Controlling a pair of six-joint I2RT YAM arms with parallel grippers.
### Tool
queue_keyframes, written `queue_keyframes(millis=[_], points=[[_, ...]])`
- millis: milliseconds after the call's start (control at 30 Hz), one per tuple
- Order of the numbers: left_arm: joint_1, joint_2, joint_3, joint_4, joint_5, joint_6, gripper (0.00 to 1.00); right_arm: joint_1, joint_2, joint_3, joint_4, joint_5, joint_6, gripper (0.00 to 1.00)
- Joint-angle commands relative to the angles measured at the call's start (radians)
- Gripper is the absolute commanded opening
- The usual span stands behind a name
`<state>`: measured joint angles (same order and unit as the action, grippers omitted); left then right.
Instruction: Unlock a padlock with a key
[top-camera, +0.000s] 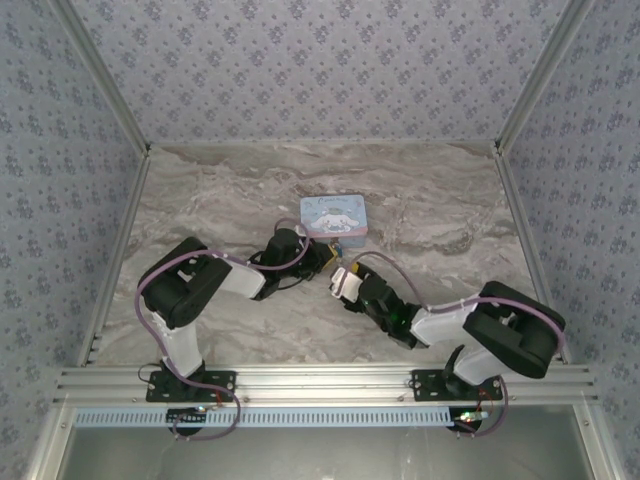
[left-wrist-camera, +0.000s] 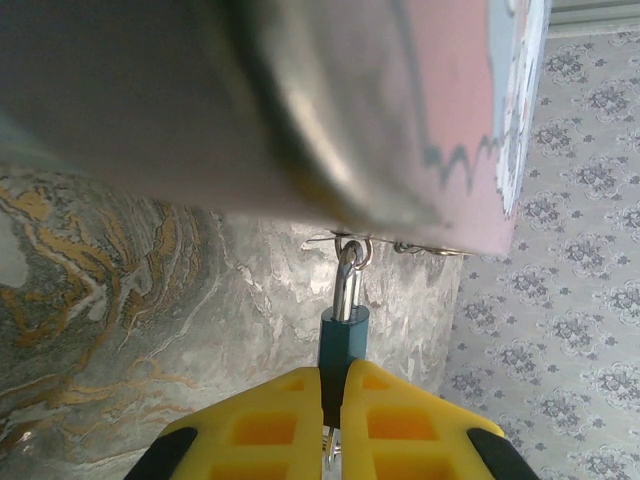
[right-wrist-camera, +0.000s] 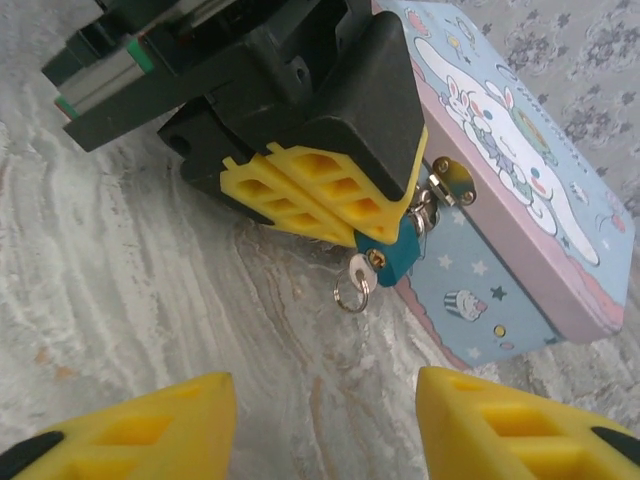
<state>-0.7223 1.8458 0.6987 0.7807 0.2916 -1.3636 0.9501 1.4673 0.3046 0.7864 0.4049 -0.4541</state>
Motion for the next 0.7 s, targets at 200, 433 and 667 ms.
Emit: queue_keyframes(millis=[200,433,667], points=[[-0.005,-0.037,0.031,-0.003,0.02,-0.005,0.08,-0.021,0.139,0.061,0.174,0.064,-0.009,0.43],[-0.004,-0.042,0.031,-0.006,0.024,-0.005,0.08,-0.033,0.171,0.086,0.18,0.066,-0.002,0.35],[-0.005,-0.042,0.03,-0.004,0.026,-0.005,0.08,-0.049,0.192,0.102,0.18,0.057,0.004,0.29]])
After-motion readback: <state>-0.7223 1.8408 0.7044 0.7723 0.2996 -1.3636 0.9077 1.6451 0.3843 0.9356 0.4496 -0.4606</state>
